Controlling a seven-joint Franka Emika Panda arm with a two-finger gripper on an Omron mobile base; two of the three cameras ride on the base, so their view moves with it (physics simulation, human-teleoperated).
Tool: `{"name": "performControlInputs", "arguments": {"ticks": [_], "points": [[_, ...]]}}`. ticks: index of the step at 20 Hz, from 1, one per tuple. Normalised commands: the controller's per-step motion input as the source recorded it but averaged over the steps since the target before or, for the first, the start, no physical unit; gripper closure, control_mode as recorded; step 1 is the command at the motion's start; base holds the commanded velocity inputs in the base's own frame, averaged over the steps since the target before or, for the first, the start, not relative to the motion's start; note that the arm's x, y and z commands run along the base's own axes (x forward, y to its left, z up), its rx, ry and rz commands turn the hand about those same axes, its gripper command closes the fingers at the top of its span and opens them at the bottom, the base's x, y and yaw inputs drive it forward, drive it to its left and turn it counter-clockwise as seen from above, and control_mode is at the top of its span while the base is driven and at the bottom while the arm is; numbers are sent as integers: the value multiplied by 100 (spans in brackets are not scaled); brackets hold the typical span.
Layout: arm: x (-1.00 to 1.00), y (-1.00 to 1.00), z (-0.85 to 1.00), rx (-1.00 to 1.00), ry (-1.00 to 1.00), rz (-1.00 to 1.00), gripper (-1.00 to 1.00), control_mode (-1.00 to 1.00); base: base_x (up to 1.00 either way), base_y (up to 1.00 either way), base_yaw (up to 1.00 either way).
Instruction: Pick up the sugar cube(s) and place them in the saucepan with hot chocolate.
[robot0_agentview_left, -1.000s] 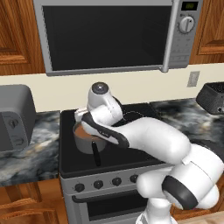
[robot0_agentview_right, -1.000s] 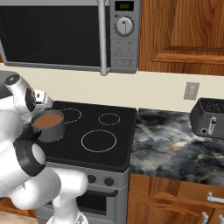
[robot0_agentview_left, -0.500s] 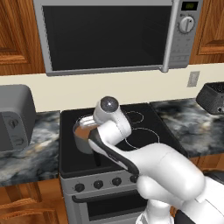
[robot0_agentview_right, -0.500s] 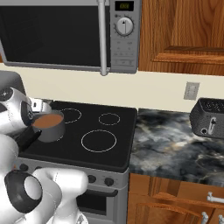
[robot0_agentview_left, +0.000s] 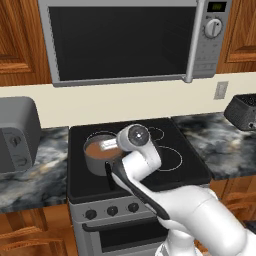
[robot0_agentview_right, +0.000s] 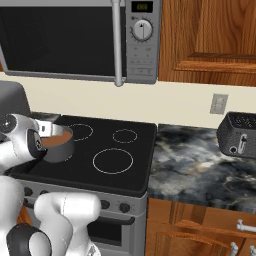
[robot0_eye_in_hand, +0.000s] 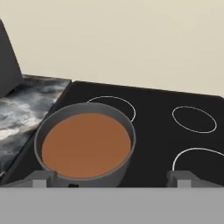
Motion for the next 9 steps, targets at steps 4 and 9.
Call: {"name": "performControlInputs", "arguments": {"ticks": [4,9], "points": [[-13,-21,6,3,-9,0,-100,-100,0,0,0],[-15,-41,14,11,1,0,-100,-100,0,0,0]]}}
